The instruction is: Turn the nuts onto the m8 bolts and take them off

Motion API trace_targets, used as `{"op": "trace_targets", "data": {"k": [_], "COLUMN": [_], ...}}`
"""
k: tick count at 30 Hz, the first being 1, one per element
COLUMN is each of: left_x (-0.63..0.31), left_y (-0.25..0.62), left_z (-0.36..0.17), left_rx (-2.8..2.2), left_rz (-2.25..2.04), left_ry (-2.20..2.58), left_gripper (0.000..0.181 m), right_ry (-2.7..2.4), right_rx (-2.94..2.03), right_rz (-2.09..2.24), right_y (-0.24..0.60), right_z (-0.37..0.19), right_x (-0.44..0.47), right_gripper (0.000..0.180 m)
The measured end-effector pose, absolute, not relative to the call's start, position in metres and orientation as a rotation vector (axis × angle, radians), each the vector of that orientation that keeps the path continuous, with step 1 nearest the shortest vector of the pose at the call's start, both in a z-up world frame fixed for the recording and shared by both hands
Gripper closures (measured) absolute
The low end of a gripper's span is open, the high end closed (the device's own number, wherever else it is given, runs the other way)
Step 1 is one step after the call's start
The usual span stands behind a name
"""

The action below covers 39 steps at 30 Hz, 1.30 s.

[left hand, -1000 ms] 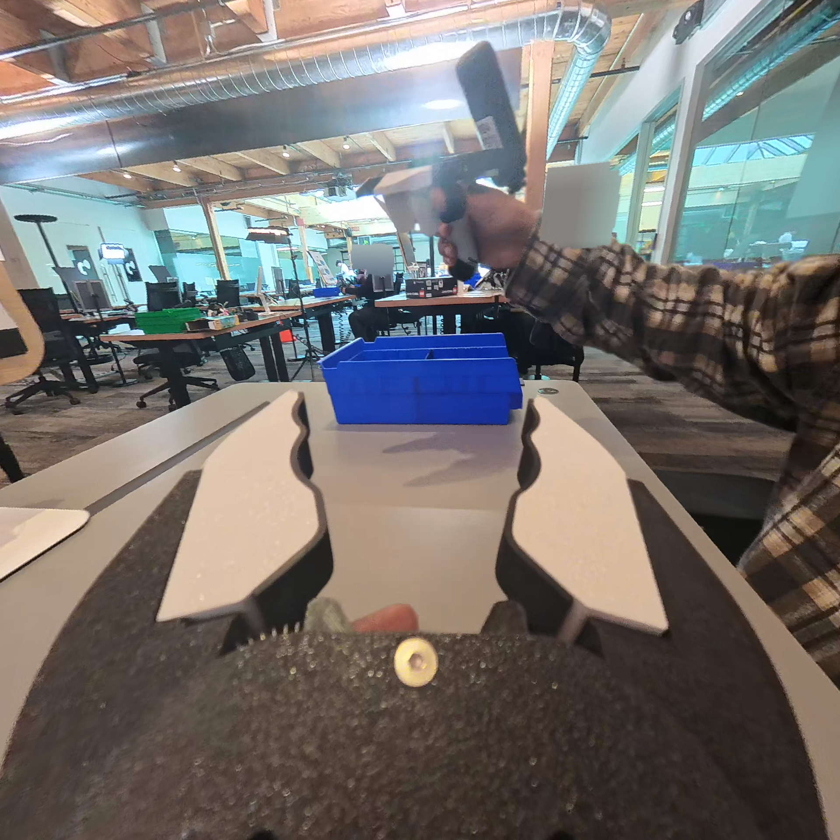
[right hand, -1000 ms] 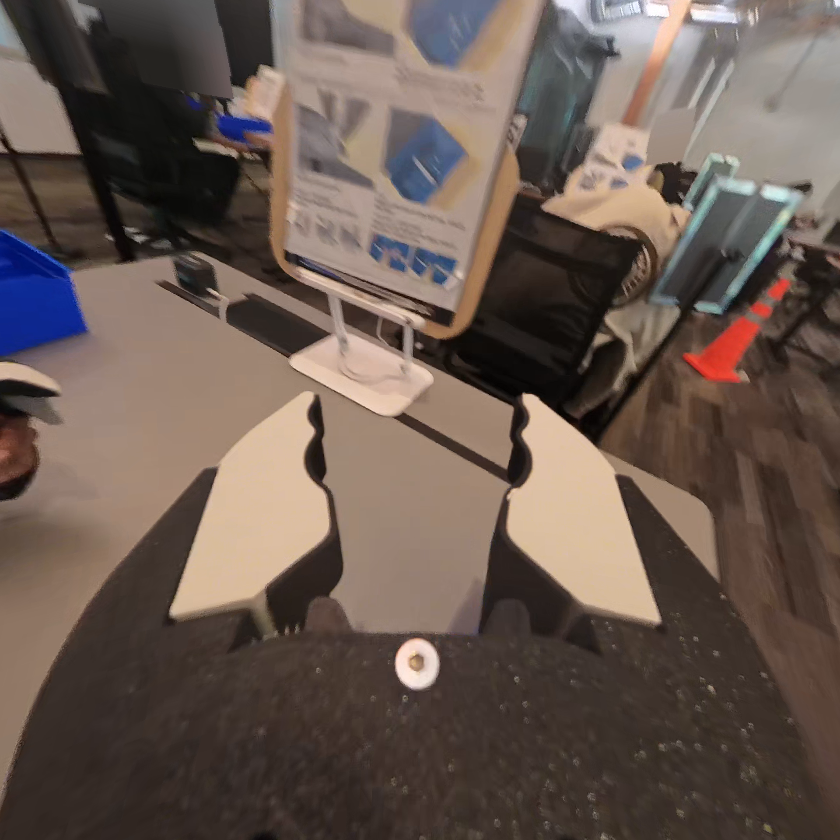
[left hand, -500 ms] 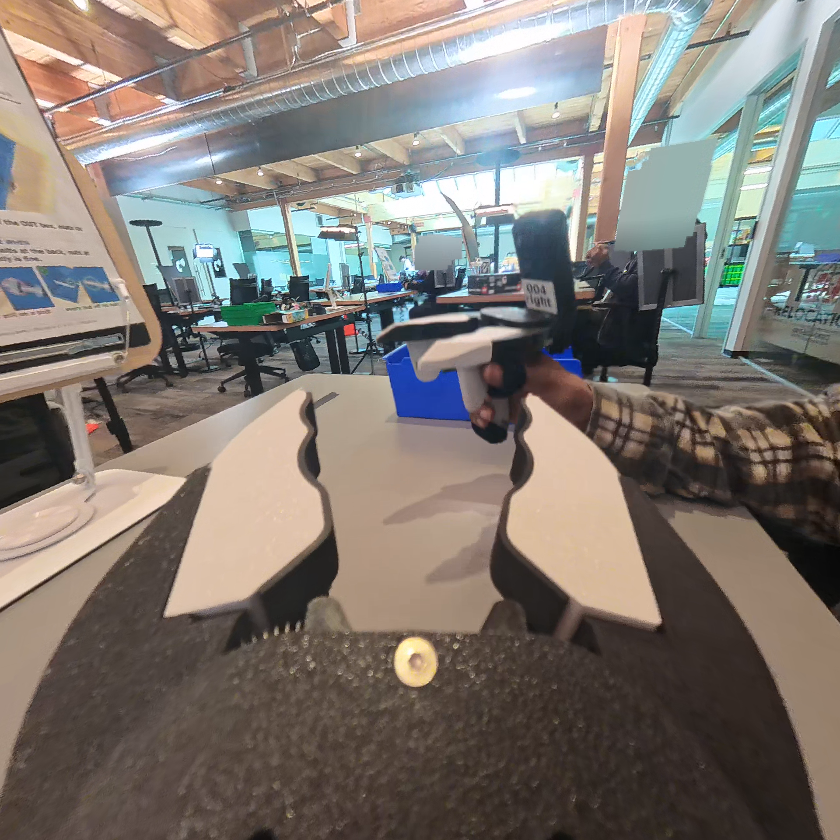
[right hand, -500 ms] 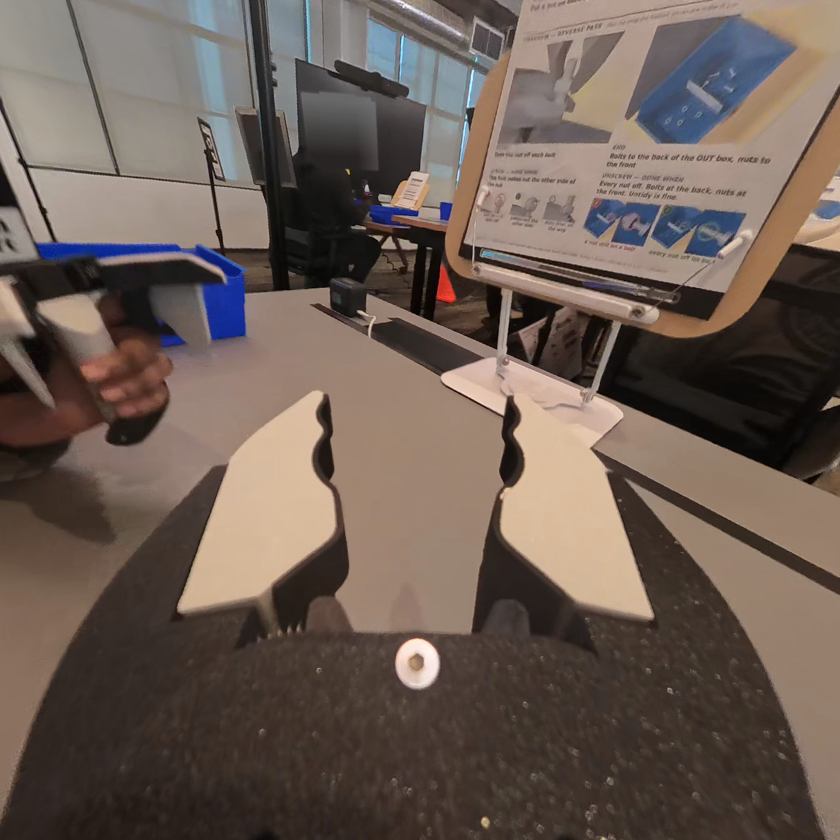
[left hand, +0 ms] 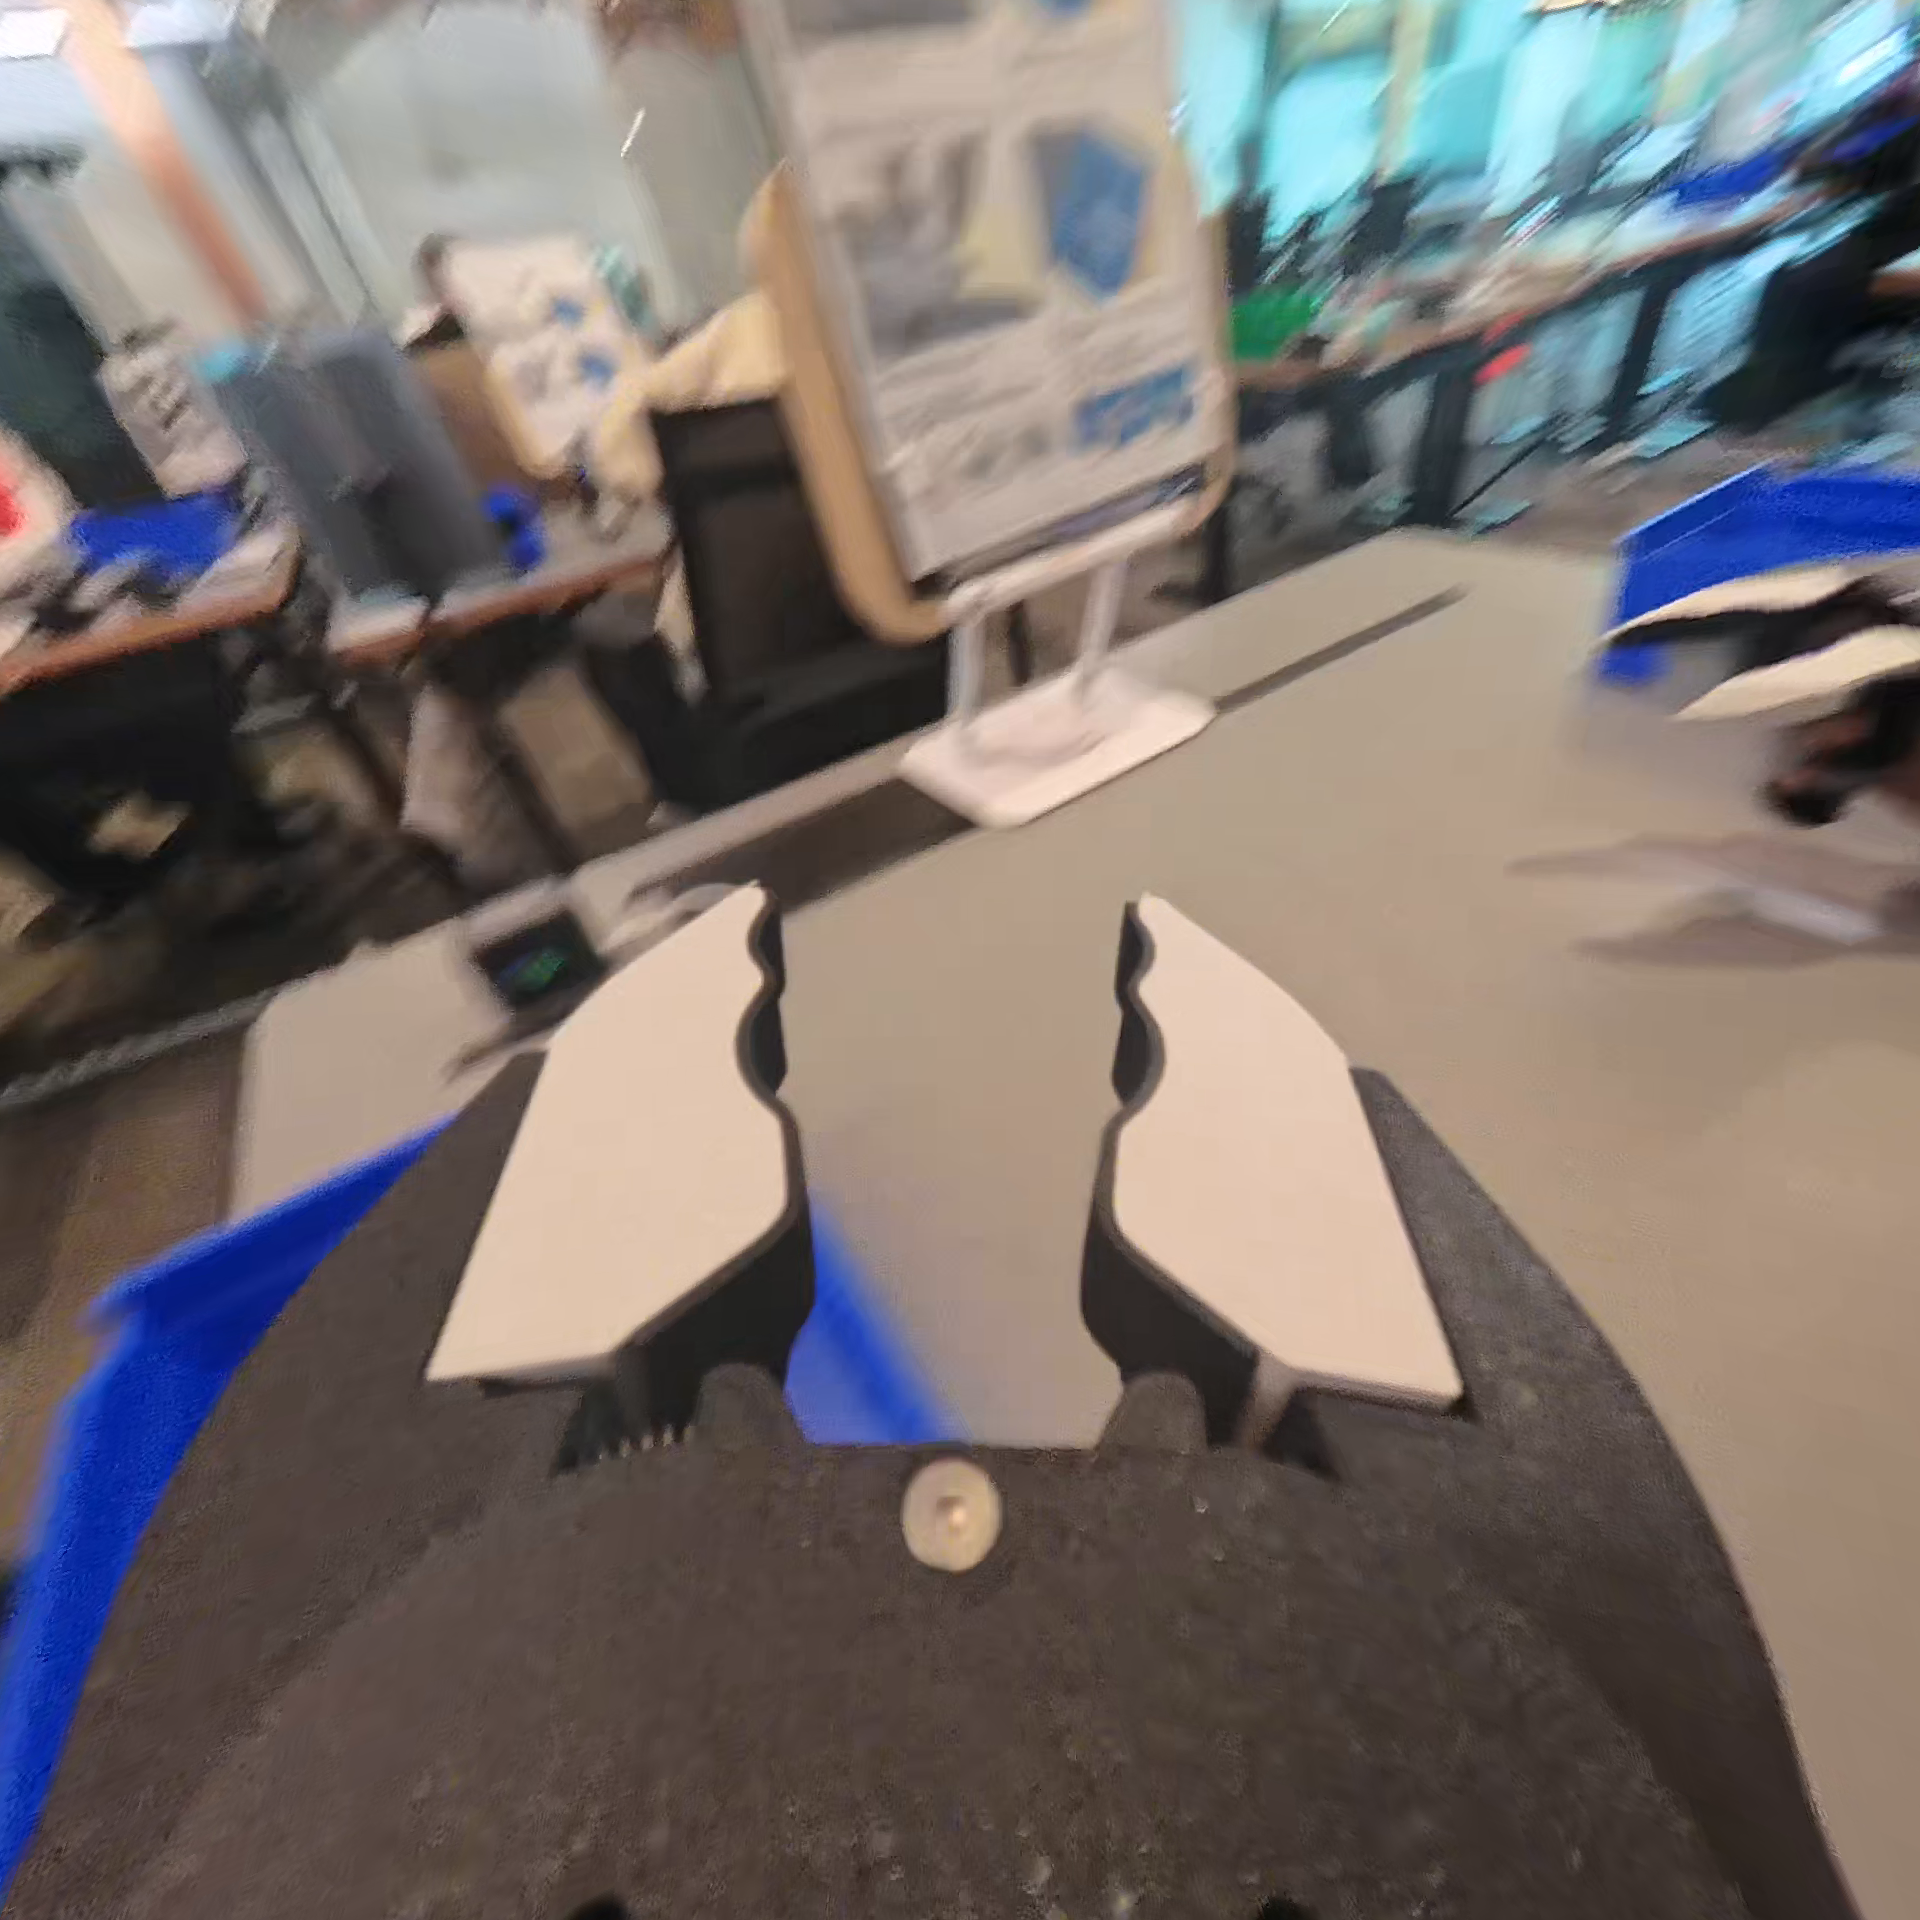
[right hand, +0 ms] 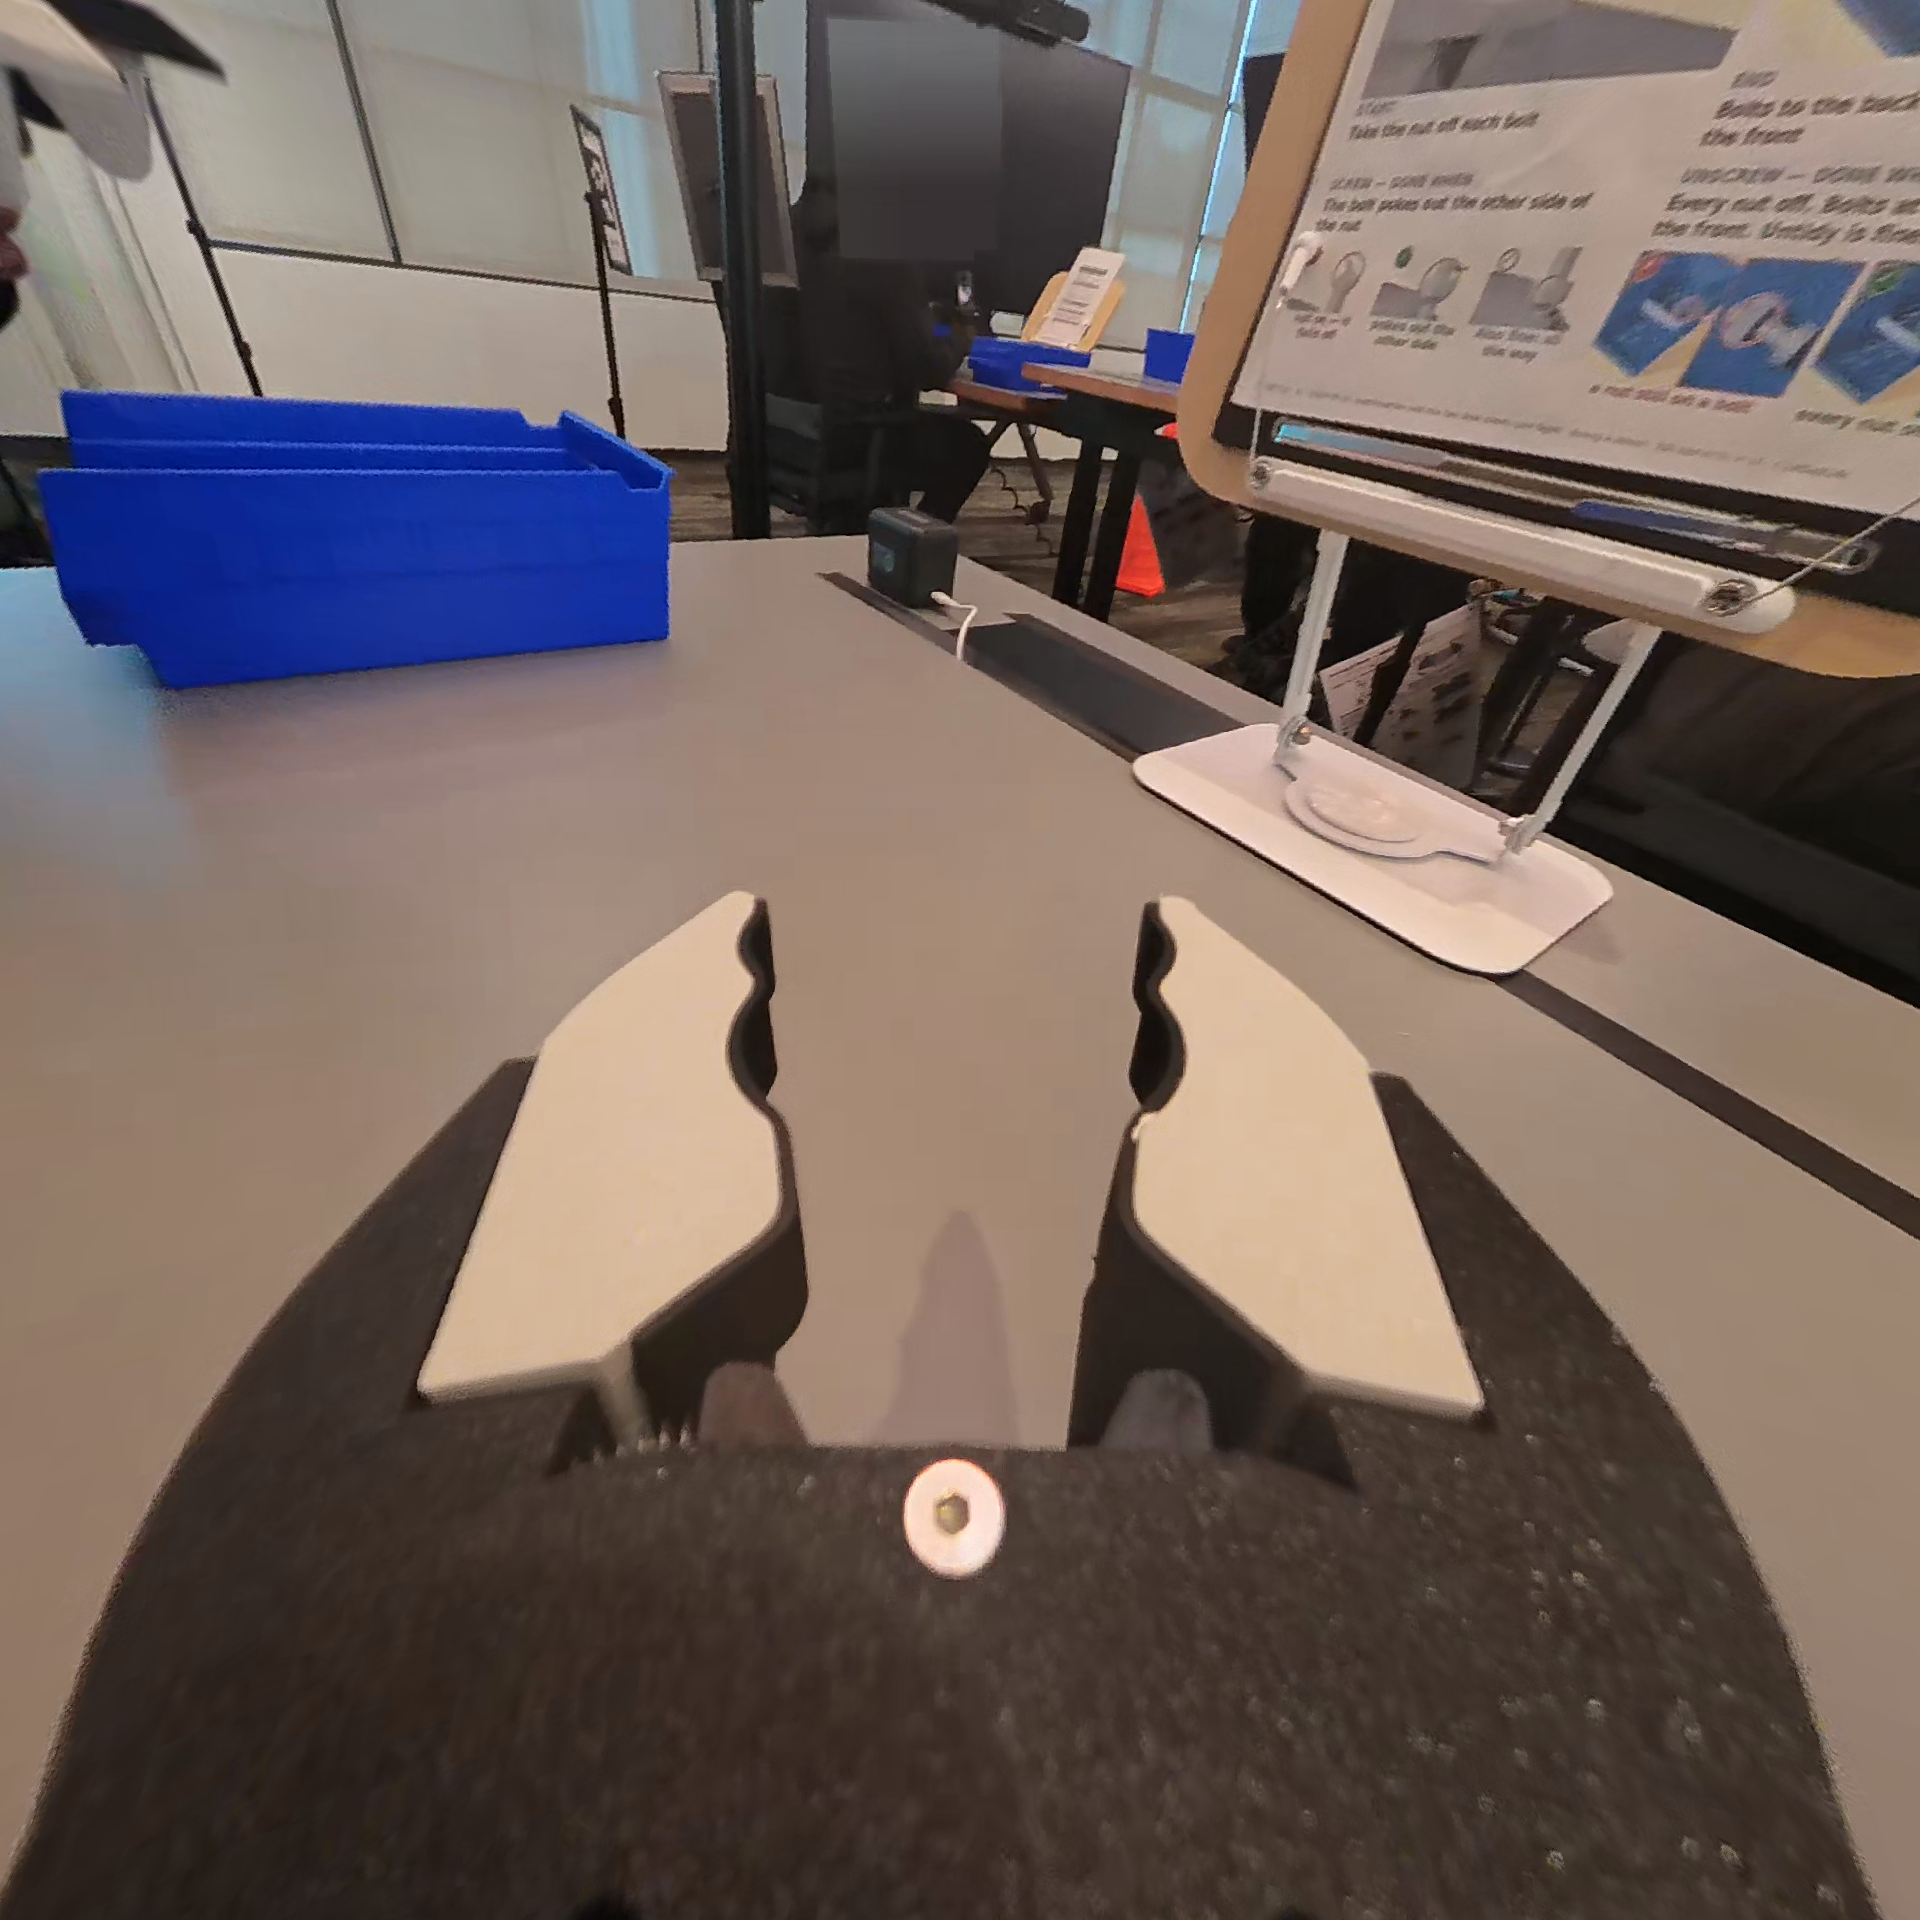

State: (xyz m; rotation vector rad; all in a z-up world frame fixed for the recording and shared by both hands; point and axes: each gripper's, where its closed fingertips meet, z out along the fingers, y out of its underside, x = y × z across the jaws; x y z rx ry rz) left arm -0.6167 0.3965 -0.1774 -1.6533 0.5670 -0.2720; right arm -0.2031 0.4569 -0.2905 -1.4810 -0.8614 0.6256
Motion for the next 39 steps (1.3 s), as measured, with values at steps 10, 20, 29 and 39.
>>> {"op": "trace_targets", "data": {"k": [10, 20, 29, 39], "left_x": [-0.74, -0.751, -0.755, -0.761], "left_y": [0.386, 0.4, 0.403, 0.4], "left_z": [-0.325, -0.369, -0.384, -0.381], "left_rx": [-2.414, -2.665, -2.758, -2.778], "left_rz": [-0.135, -0.142, -0.166, -0.089], "left_ry": [0.551, 0.536, 0.475, 0.483], "left_gripper": [0.141, 0.156, 0.167, 0.173], "right_ry": [-0.901, -0.924, -0.917, -0.912], "right_rx": [-1.491, -1.504, -1.499, -1.503], "right_rz": [0.657, 0.655, 0.654, 0.658], "right_y": [0.452, 0.451, 0.452, 0.453], "right_z": [-0.298, -0.303, -0.3, -0.301], "right_x": [-0.215, -0.214, -0.211, -0.21], "right_gripper": [0.117, 0.117, 0.116, 0.117]}}
